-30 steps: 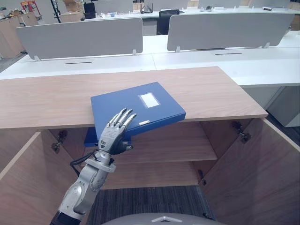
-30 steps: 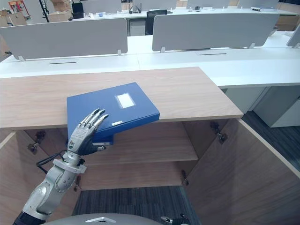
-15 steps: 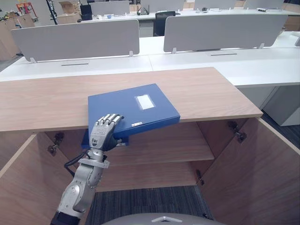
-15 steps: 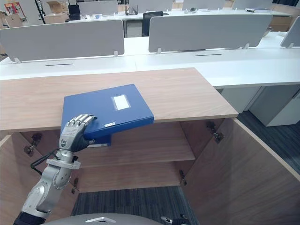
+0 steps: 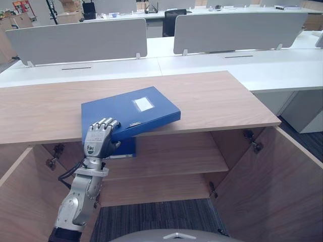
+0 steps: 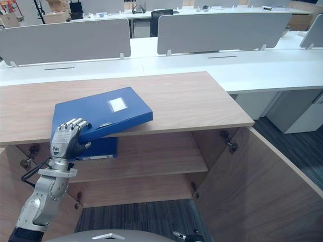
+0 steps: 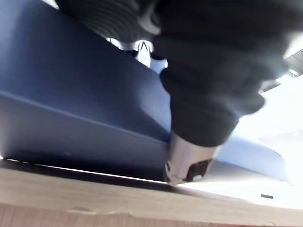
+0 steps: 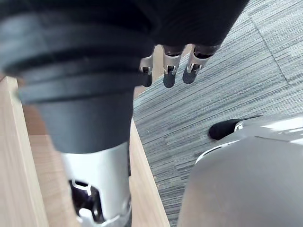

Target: Walk over to the cabinet, pick up the folder, carry it to the office cabinet, place the folder inside the office cabinet, then close the office cabinet door

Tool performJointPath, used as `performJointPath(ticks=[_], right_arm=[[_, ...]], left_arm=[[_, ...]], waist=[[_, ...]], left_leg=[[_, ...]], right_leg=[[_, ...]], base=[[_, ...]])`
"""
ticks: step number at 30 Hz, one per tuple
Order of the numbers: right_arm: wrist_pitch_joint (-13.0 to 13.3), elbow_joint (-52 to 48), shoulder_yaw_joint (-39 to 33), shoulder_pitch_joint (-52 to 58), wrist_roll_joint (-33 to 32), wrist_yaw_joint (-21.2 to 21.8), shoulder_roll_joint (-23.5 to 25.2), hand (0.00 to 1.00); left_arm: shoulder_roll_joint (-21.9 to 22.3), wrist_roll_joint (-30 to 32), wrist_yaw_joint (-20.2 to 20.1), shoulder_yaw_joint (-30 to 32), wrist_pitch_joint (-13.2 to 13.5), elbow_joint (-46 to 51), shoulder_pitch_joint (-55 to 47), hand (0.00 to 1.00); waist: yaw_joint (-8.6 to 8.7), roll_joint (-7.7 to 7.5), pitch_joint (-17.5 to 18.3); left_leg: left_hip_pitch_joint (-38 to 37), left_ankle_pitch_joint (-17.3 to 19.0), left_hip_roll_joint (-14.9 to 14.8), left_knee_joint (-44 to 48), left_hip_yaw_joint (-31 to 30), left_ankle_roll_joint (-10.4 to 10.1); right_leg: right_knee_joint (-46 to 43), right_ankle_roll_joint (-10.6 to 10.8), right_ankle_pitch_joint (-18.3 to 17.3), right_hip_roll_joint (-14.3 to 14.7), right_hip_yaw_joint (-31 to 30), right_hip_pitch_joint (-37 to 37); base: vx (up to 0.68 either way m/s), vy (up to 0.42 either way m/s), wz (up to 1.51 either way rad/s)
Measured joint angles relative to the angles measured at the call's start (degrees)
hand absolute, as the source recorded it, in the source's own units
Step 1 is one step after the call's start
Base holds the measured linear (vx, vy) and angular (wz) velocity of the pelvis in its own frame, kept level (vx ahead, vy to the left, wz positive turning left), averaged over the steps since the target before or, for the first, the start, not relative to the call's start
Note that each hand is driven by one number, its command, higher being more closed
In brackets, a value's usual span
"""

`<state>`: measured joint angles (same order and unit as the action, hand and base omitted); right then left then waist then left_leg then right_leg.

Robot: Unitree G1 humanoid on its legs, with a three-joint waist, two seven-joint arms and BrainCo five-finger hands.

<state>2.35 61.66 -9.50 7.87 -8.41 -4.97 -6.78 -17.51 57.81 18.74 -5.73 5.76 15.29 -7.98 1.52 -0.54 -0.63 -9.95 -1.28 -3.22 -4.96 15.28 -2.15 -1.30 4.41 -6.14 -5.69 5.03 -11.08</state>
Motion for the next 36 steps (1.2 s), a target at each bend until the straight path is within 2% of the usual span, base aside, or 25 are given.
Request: performJointPath(ticks=[4,10,17,23,28,30,36], right_arm=[[0.31,0.00,0.42,-0.03,-0.50,-0.14,-0.03,0.00],[1.37,-0.13,3.38,-0.20,-0.72,-0.82,-0.11,0.00],[1.67,-3.57,7.26,0.43,-0.73,-1.84,-0.49,0.00],[3.78,-14.77,8.90,1.30,-1.37,-3.61,2.04,0.00],[5.64,-30.02,9.46,3.71,-1.38,-4.39,5.95,0.00],[6.43,-35.12,9.47,4.60,-1.37,-4.58,6.69,0.00],[8.44,-50.68,9.60,9.02,-1.44,-6.42,9.17,0.00]], left_arm=[[0.27,-5.01,0.12,-1.65,1.56,4.63,0.03,1.00],[3.41,-16.59,0.50,-8.69,6.65,11.01,0.76,1.00],[5.52,-25.62,1.31,-10.32,7.03,14.39,2.57,1.00],[9.72,-36.13,3.92,-11.30,8.40,18.13,2.60,1.00],[12.55,-44.54,6.08,-10.93,8.53,19.21,1.13,1.00],[13.49,-46.54,6.19,-10.10,8.76,20.04,0.13,1.00],[14.83,-48.92,6.22,-8.90,8.96,19.94,-4.16,1.00]], waist=[[-0.20,0.01,0.09],[-0.04,-0.27,0.28],[0.39,-0.26,0.28],[0.43,-0.33,0.24],[0.25,-1.18,-0.34],[0.24,-0.97,-0.40],[0.55,-1.78,-1.04]], left_leg=[[0.65,-0.03,-0.02,0.03,0.55,0.02],[0.87,-0.16,0.00,0.35,1.18,0.20],[1.14,-0.29,0.08,0.35,1.96,0.40],[2.08,-0.53,0.18,0.37,2.27,0.77],[1.94,-0.25,0.20,0.36,3.24,0.98],[2.05,-0.14,0.25,0.36,3.77,1.10],[2.17,0.37,0.32,0.37,5.25,0.99]], right_leg=[[-0.53,0.03,0.02,0.02,-0.86,1.26],[-1.55,0.04,0.02,0.01,-1.87,2.37],[-2.25,0.10,0.04,-0.04,-2.96,3.61],[-3.08,0.29,0.24,0.00,-3.70,5.19],[-3.11,0.37,0.32,-0.02,-4.63,5.81],[-3.18,0.54,0.43,-0.03,-5.26,6.30],[-3.16,0.82,0.71,-0.06,-6.63,7.11]], base=[[-0.01,-0.004,-0.08],[-0.02,-0.004,-0.04],[-0.04,-0.002,-0.07],[-0.02,-0.008,-0.05],[-0.03,-0.003,-0.10],[-0.03,0.006,-0.15],[0.01,0.001,-0.13]])
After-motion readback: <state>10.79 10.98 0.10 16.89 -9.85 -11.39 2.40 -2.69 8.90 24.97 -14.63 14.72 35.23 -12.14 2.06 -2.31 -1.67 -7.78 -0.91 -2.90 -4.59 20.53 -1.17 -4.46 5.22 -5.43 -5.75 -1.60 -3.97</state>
